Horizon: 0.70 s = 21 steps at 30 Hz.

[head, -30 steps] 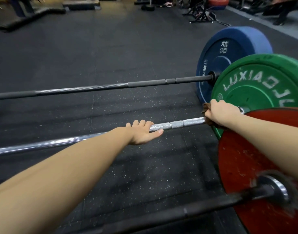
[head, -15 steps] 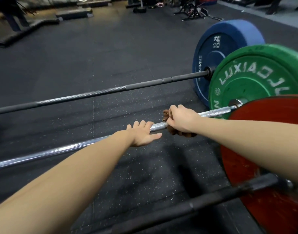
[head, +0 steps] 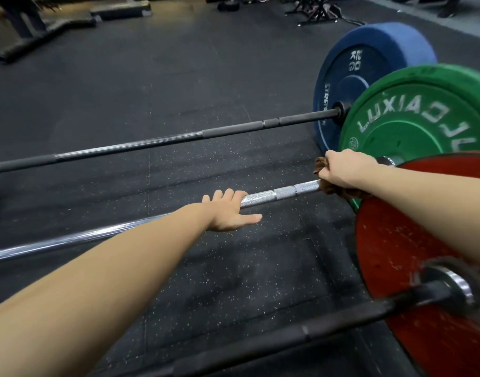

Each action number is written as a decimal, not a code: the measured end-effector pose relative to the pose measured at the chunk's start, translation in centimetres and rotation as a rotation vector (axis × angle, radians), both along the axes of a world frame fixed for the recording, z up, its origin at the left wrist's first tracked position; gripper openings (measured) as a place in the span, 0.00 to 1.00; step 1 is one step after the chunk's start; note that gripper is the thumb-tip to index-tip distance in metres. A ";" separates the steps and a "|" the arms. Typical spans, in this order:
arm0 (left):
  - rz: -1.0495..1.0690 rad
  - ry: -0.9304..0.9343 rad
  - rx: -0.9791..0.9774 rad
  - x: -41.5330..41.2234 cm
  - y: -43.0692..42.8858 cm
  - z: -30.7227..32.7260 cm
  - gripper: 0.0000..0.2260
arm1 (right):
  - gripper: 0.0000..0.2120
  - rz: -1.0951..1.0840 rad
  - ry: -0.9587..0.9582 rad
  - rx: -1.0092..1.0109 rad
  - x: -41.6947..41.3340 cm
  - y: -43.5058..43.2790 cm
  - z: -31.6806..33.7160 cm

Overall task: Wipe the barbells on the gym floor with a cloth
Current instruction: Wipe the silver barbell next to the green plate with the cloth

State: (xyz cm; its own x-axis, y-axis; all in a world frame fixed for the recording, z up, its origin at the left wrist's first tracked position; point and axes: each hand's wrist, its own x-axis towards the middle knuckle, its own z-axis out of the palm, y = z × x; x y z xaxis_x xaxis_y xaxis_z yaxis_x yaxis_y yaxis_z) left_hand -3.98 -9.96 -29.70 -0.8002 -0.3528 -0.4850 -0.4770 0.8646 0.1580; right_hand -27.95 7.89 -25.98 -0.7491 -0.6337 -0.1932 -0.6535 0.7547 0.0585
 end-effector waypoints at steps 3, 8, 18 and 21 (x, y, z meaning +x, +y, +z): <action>0.010 0.004 0.002 -0.2 -0.1 -0.2 0.34 | 0.16 0.033 0.047 0.013 0.5 0.2 -0.2; -0.023 0.001 -0.026 0.0 0.0 0.1 0.36 | 0.18 0.168 0.084 -0.013 4.4 -2.3 -0.9; -0.069 -0.003 -0.078 0.1 0.1 0.0 0.41 | 0.14 0.231 -0.055 -0.079 7.8 -4.8 -0.9; -0.074 -0.001 -0.081 0.2 0.1 -0.1 0.42 | 0.12 0.211 0.002 -0.080 6.0 -2.8 -0.8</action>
State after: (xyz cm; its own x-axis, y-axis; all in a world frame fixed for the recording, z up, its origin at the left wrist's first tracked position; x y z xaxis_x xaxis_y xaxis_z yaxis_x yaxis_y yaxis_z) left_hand -3.81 -9.90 -29.84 -0.8251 -0.3306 -0.4581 -0.4113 0.9075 0.0859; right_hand -21.93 5.09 -26.74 -0.5988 -0.7895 -0.1349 -0.7972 0.6037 0.0058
